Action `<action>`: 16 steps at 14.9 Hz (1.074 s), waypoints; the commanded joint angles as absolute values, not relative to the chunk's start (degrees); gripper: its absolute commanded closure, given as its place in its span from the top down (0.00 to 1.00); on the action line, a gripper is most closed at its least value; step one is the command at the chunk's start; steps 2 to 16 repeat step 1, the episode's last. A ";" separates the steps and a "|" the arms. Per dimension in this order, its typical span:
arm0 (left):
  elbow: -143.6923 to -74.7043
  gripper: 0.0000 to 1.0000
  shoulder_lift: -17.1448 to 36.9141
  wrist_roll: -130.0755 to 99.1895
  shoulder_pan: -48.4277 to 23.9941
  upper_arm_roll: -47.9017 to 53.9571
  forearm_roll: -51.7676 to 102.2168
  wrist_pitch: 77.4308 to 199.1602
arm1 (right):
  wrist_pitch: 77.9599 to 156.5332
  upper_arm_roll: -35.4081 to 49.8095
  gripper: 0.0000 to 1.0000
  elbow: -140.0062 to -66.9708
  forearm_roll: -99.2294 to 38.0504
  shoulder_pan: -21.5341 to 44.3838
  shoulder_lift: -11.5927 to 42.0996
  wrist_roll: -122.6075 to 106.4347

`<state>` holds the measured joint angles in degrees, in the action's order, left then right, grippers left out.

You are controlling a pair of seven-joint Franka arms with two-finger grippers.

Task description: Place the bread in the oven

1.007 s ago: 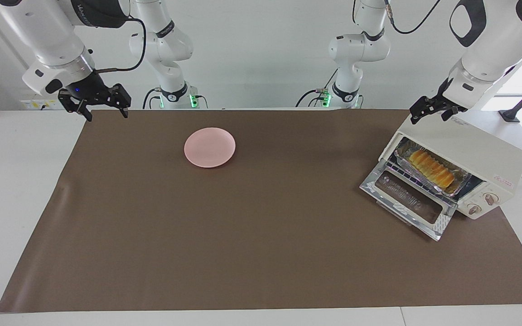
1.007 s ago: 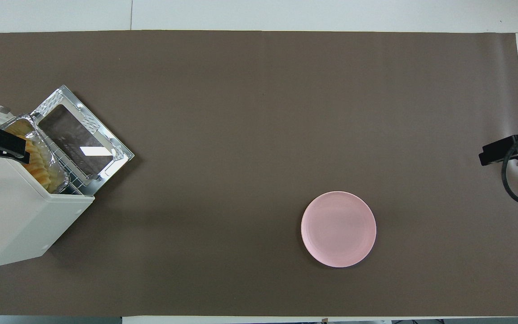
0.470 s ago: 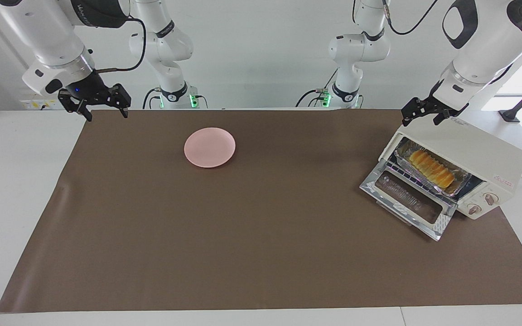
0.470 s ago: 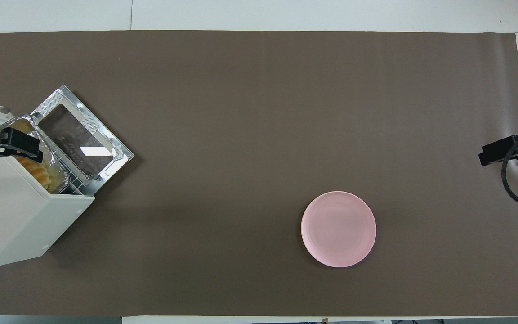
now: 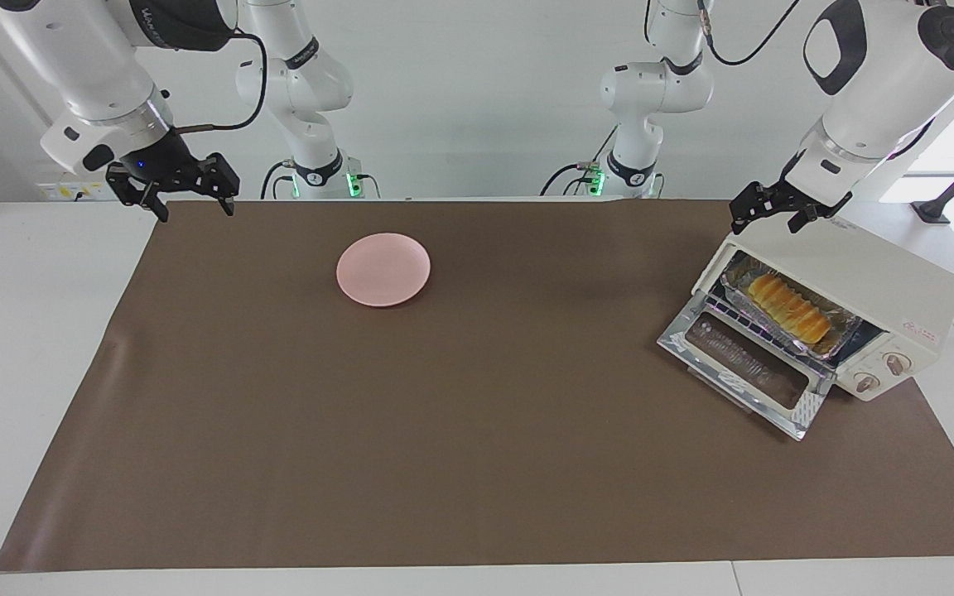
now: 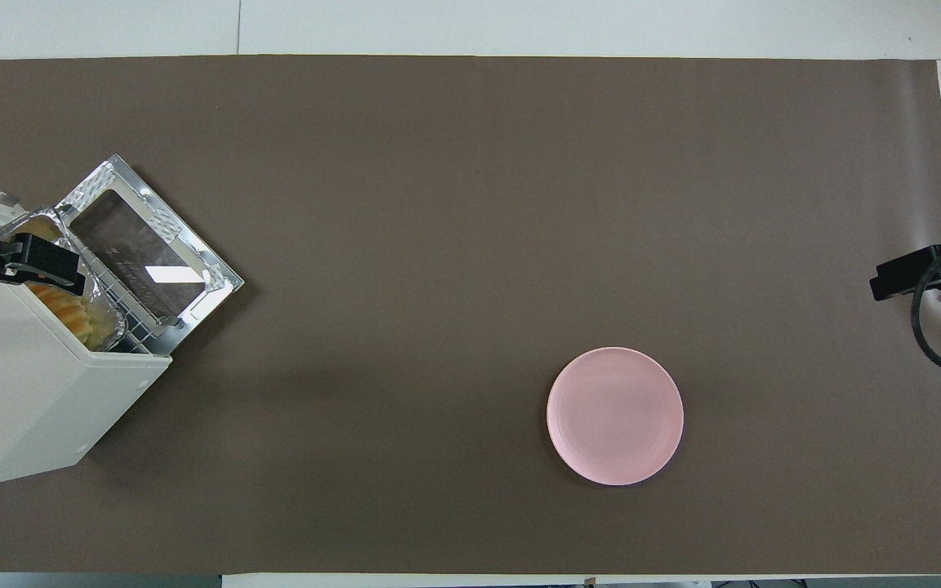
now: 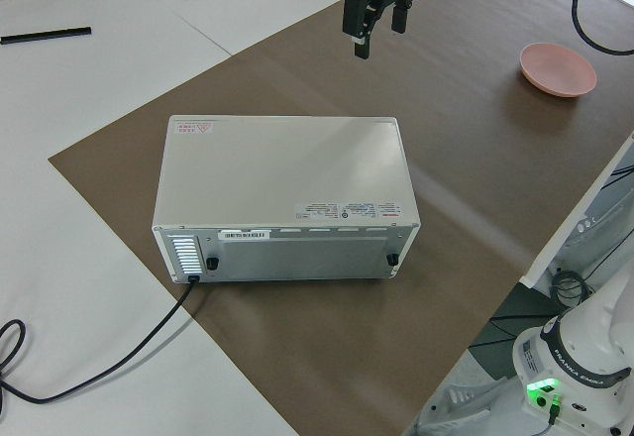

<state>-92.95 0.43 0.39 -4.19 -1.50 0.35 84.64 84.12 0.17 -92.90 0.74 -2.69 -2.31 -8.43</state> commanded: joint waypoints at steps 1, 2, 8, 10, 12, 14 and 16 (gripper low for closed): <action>-93.96 1.00 -0.26 0.79 -4.48 -1.76 1.23 85.87 | 83.94 1.05 1.00 -94.13 1.49 -3.69 -3.52 -8.09; -93.96 1.00 -0.26 0.79 -4.48 -1.76 1.23 85.87 | 83.94 1.05 1.00 -94.13 1.49 -3.69 -3.52 -8.09; -93.96 1.00 -0.26 0.79 -4.48 -1.76 1.23 85.87 | 83.94 1.05 1.00 -94.13 1.49 -3.69 -3.52 -8.09; -93.96 1.00 -0.26 0.79 -4.48 -1.76 1.23 85.87 | 83.94 1.05 1.00 -94.13 1.49 -3.69 -3.52 -8.09; -93.96 1.00 -0.26 0.79 -4.48 -1.76 1.23 85.87 | 83.94 1.05 1.00 -94.13 1.49 -3.69 -3.52 -8.09; -93.96 1.00 -0.26 0.79 -4.48 -1.76 1.23 85.87 | 83.94 1.05 1.00 -94.13 1.49 -3.69 -3.52 -8.09; -93.96 1.00 -0.26 0.79 -4.48 -1.76 1.23 85.87 | 83.94 1.05 1.00 -94.13 1.49 -3.69 -3.52 -8.09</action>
